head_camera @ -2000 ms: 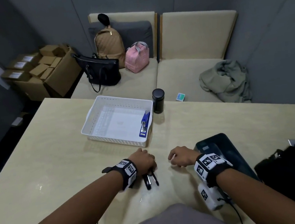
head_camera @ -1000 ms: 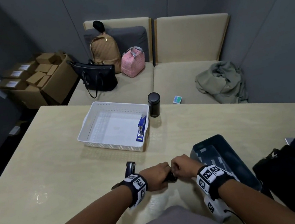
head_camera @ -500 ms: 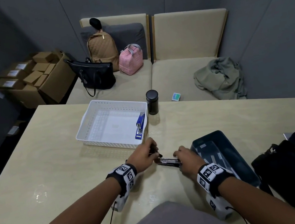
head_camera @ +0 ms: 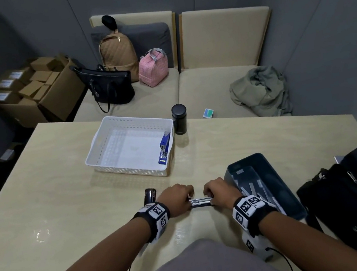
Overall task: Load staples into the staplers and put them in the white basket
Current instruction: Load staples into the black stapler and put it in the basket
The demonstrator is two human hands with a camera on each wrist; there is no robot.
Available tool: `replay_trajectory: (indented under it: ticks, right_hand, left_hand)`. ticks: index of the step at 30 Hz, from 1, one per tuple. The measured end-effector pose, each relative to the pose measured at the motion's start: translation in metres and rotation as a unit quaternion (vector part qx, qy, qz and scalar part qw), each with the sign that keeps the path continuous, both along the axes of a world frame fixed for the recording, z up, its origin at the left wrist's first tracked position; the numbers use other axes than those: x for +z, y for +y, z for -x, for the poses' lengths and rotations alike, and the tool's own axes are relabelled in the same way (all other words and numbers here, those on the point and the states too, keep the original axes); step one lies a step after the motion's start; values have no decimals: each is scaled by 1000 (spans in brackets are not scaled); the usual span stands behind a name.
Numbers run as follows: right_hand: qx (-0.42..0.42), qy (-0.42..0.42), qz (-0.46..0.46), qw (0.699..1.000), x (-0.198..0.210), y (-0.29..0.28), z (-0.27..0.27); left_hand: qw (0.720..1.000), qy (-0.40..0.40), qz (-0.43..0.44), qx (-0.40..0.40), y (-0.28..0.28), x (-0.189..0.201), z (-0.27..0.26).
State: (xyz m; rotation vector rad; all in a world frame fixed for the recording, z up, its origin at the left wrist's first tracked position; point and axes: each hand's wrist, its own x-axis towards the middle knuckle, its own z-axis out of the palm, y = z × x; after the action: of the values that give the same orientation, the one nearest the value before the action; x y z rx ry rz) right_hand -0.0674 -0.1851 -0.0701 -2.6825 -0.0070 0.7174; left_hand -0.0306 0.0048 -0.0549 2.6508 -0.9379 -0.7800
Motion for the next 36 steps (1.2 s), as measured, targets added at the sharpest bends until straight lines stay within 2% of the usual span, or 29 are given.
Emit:
replay_trajectory:
  ticks: [5, 7, 9, 11, 14, 17, 20, 22, 28, 31, 36]
  right_hand:
    - [-53, 33, -21, 998, 6, -14, 1]
    - [-83, 22, -80, 993, 16, -18, -1]
    - [-162, -38, -179, 970, 33, -21, -3]
    - [-247, -112, -244, 931, 50, -29, -6]
    - [-320, -163, -279, 891, 64, -51, -6]
    - [-380, -142, -263, 876, 73, -79, 2]
    - [-390, -86, -243, 884, 68, -109, 18]
    - [-369, -56, -216, 903, 61, -124, 28]
    - [-175, 2, -62, 983, 38, -132, 49]
    - [-126, 1, 23, 992, 23, -123, 49]
    - [-122, -54, 93, 987, 5, -118, 41]
  left_hand:
    - [996, 50, 1, 76, -22, -8, 5]
    - [992, 78, 21, 95, -31, -12, 8]
    - [991, 88, 28, 101, -41, -14, 10]
    - [989, 91, 23, 111, -52, -14, 12]
    - [988, 95, 6, 123, -64, -13, 14]
    - [985, 114, 2, 132, -71, -14, 13]
    - [979, 143, 4, 142, -75, -17, 11]
    - [979, 145, 0, 141, -75, -18, 11]
    - [971, 170, 45, 159, -67, -27, 10]
    - [969, 174, 60, 166, -61, -29, 11]
    - [971, 170, 62, 157, -55, -31, 18]
